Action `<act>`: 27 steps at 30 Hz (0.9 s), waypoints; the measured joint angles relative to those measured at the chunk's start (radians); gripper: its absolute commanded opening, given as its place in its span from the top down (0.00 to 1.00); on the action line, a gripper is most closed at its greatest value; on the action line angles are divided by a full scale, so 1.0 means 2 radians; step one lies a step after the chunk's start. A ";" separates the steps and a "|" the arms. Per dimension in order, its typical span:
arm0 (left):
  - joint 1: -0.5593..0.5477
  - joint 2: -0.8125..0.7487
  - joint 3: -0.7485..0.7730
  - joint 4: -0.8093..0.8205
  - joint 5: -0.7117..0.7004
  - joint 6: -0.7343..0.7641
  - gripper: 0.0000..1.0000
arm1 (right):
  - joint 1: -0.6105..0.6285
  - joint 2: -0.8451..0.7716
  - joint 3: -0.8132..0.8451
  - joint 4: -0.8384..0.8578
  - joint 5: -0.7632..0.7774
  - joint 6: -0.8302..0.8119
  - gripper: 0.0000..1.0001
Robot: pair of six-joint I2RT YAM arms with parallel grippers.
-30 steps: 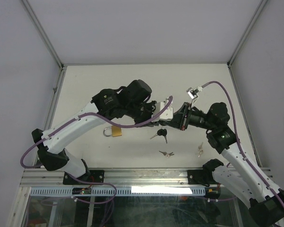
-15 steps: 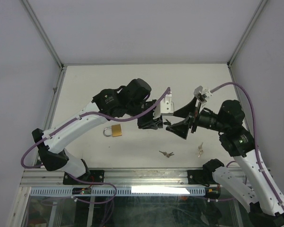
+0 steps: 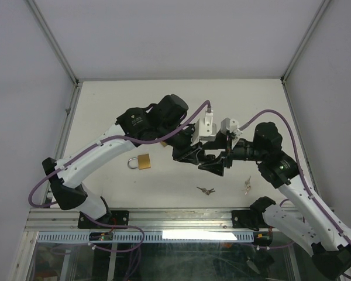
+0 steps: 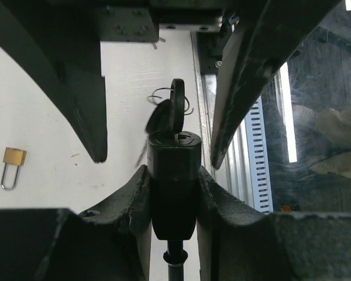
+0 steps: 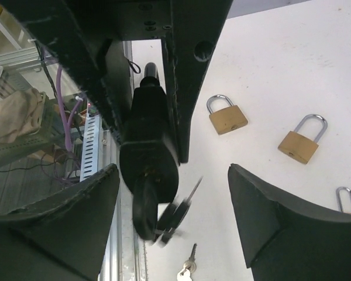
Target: Unlock with the key
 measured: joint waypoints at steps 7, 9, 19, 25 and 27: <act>0.000 0.009 0.017 -0.004 0.006 0.001 1.00 | 0.022 0.020 -0.001 0.021 -0.001 -0.015 0.54; 0.000 0.010 0.019 -0.004 0.006 0.001 1.00 | 0.025 0.016 -0.001 0.022 -0.002 -0.018 0.55; 0.000 0.029 0.038 -0.021 0.008 0.005 1.00 | 0.026 0.029 0.024 -0.042 -0.003 -0.097 0.40; 0.000 0.031 0.050 -0.035 0.010 0.013 1.00 | 0.026 0.039 0.047 -0.081 0.002 -0.140 0.58; 0.000 0.031 0.052 -0.036 0.008 0.015 1.00 | 0.026 0.039 0.050 -0.089 0.001 -0.145 0.60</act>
